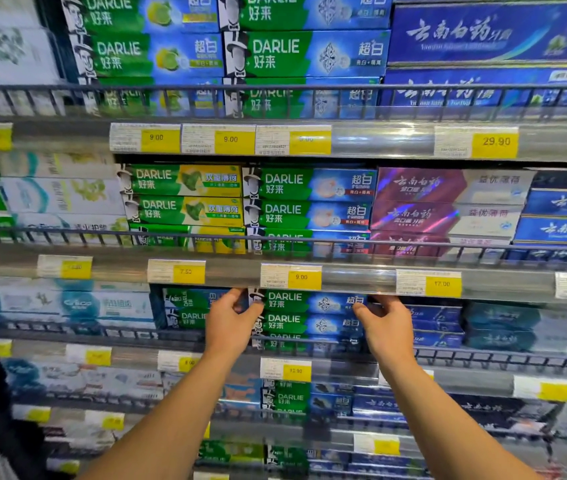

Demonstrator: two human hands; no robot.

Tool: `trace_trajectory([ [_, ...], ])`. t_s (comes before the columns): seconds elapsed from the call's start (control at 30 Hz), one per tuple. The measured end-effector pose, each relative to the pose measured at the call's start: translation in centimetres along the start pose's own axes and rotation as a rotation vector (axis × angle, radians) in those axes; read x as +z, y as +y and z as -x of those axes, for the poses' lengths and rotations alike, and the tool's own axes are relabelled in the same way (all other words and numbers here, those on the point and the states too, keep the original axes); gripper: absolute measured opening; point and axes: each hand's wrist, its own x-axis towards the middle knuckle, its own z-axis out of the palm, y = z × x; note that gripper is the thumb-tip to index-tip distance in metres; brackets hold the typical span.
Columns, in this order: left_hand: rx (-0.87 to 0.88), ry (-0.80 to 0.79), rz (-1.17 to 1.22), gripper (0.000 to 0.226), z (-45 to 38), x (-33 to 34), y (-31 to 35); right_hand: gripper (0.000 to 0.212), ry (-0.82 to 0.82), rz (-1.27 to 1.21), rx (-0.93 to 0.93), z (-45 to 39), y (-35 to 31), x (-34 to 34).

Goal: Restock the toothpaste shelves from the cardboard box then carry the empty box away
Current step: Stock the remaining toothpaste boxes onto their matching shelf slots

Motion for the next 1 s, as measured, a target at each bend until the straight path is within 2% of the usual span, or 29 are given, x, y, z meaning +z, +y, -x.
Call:
trace_trajectory([
  [0.07,-0.004,-0.012,-0.029,0.021,-0.1,0.1,-0.3,0.028,-0.007,0.012,-0.015,0.1,0.1,0.0],
  [0.13,-0.017,-0.027,-0.046,0.045,0.1,0.0,-0.4,0.029,-0.018,0.01,-0.036,0.5,0.1,-0.2],
  [0.2,-0.035,-0.015,-0.041,0.059,0.5,-0.3,-0.5,0.034,-0.017,-0.008,-0.045,1.1,0.1,-0.7],
  [0.4,-0.117,0.032,0.07,0.045,5.0,-0.9,-1.8,0.04,-0.001,0.023,-0.081,4.3,1.2,-2.6],
  [0.6,-0.199,-0.256,0.014,0.042,13.8,0.2,-5.5,0.038,-0.112,0.194,-0.001,14.1,6.2,-5.1],
  [0.87,-0.333,-0.65,-0.053,0.035,26.3,4.5,-9.6,0.049,-0.181,0.571,0.292,26.9,14.8,-12.6],
  [1.0,-0.282,-0.828,-0.1,0.038,31.5,6.9,-10.5,0.049,-0.179,0.701,0.399,31.7,16.9,-18.0],
])
